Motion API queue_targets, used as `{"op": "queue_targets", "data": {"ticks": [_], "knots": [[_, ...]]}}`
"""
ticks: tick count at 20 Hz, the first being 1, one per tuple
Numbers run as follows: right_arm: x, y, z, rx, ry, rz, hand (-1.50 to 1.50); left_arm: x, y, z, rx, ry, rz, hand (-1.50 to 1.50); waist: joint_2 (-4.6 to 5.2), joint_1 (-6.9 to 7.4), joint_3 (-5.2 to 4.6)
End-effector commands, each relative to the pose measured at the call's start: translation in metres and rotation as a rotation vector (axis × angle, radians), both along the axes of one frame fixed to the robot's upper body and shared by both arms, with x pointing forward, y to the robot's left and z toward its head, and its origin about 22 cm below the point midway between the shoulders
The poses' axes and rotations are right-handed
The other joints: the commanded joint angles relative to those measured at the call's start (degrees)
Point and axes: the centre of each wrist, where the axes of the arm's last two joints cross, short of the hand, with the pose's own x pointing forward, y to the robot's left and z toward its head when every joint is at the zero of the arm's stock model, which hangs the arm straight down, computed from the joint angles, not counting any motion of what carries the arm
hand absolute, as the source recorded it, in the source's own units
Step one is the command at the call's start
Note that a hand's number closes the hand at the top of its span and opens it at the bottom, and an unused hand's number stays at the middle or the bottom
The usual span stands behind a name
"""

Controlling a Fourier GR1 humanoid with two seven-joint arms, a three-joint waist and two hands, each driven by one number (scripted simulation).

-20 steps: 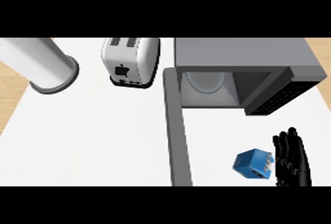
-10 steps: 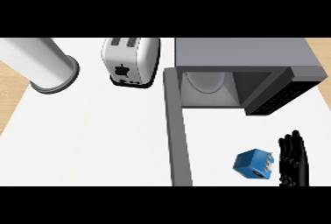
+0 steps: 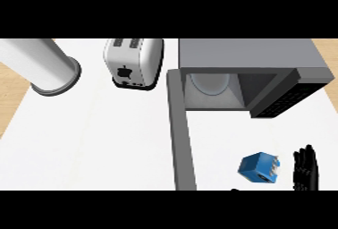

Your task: Pick up the milk, place it into the microwave and close the microwave

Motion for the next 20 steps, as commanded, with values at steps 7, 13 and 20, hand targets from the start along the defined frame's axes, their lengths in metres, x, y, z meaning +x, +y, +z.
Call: {"op": "queue_targets", "data": {"ticks": [7,13,20], "knots": [[-0.016,-0.031,-0.051,0.018,0.017,0.004,-1.50,-0.007,-0.004,0.022,-0.004,-0.053,-0.006,-1.50,0.06,-0.07,-0.02],[-0.012,-0.019,-0.091,0.014,0.028,0.039,-1.50,-0.006,-0.003,0.010,-0.010,-0.050,-0.014,-1.50,0.10,0.02,-0.02],[0.009,-0.044,-0.116,0.007,0.035,0.003,-1.50,-0.002,0.004,0.011,-0.023,-0.063,-0.027,-1.50,0.15,0.01,-0.01]]}}
